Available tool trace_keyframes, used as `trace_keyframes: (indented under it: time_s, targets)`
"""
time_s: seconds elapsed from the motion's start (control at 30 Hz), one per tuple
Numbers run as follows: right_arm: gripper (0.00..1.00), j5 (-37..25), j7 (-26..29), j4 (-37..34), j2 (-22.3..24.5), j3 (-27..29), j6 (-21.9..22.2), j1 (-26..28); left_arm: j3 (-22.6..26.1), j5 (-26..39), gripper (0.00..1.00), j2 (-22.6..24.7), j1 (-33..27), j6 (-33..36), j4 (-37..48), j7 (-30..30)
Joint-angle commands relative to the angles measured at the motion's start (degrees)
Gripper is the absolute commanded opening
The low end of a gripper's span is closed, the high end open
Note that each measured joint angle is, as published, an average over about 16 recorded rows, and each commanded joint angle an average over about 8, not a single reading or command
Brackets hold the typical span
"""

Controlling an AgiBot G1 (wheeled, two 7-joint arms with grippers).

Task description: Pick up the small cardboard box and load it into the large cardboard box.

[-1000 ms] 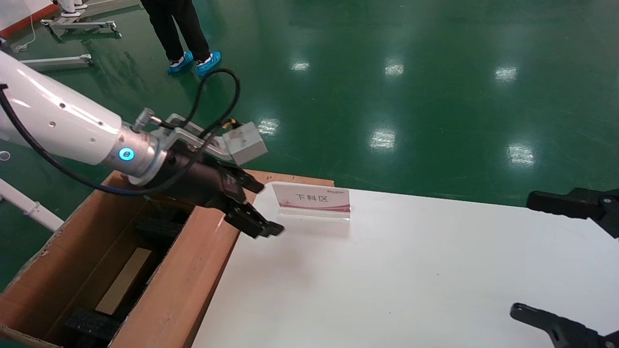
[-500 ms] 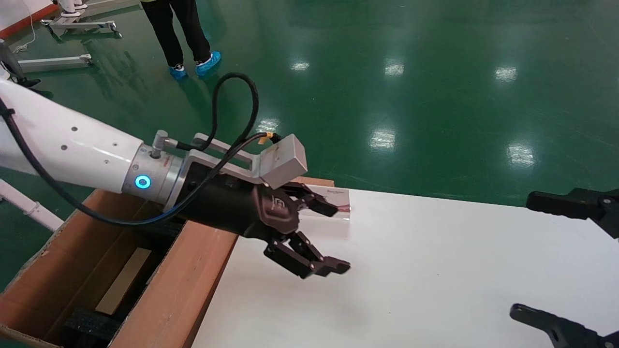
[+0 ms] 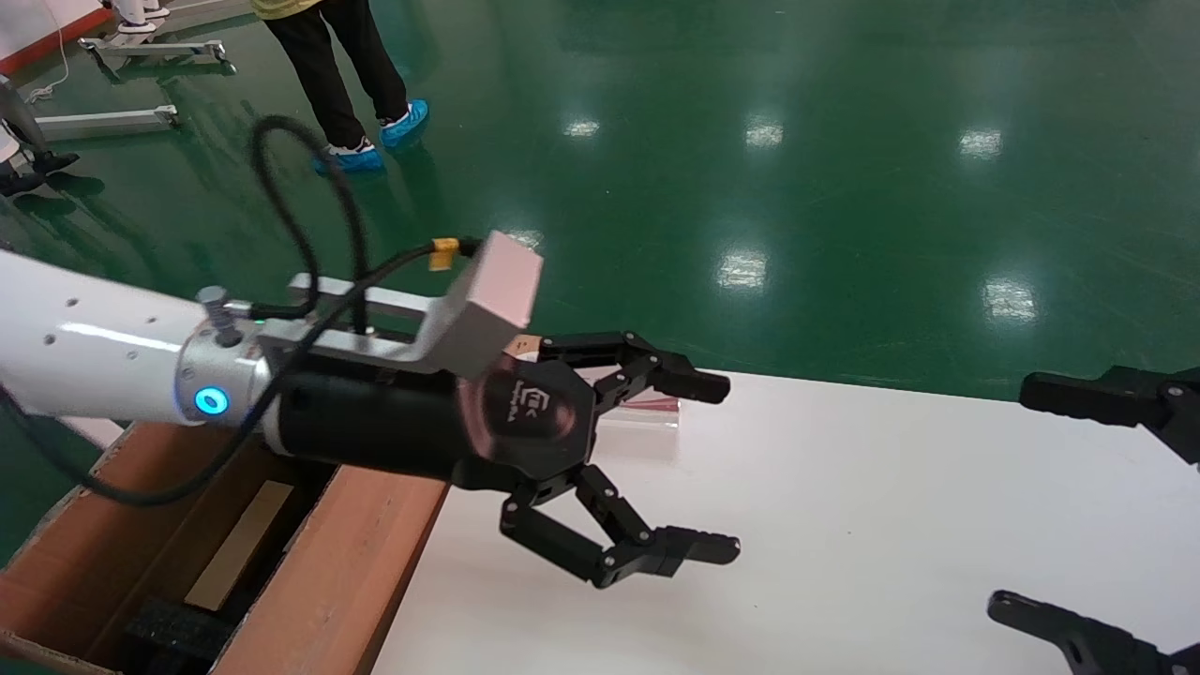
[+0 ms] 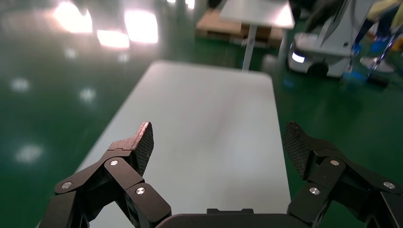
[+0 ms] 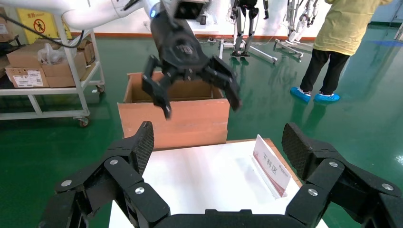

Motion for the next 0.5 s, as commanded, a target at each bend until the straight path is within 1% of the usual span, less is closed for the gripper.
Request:
trace_keyframes:
  time_s: [0.03,0.13,0.23,0.33,0.5]
  targets:
    - [1.0,-0.02,0.02,0.01,-0.01,0.04,-0.02,-0.01,-3.89,-1.43,1.0,0.11,2.92,0.99,-0.12,2.07]
    - [1.0,-0.06,0.05,0.02,-0.04,0.09,-0.04,-0.02,-9.58,-3.53,1.0,0.28,7.2,2.43,-0.28,5.09]
    - [1.0,-0.1,0.08,0.04,-0.06,0.14,-0.06,-0.04,-13.44,-4.89,1.0,0.39,10.07,3.37,-0.38,7.12]
    - [1.0,-0.14,0.11,0.05,-0.08,0.2,-0.08,-0.05,-15.13,-5.45,1.0,0.44,11.32,3.77,-0.42,7.99]
    - [1.0,-0.15,0.13,0.04,-0.08,0.23,-0.08,-0.06,-15.17,-5.44,1.0,0.44,11.33,3.76,-0.41,8.0]
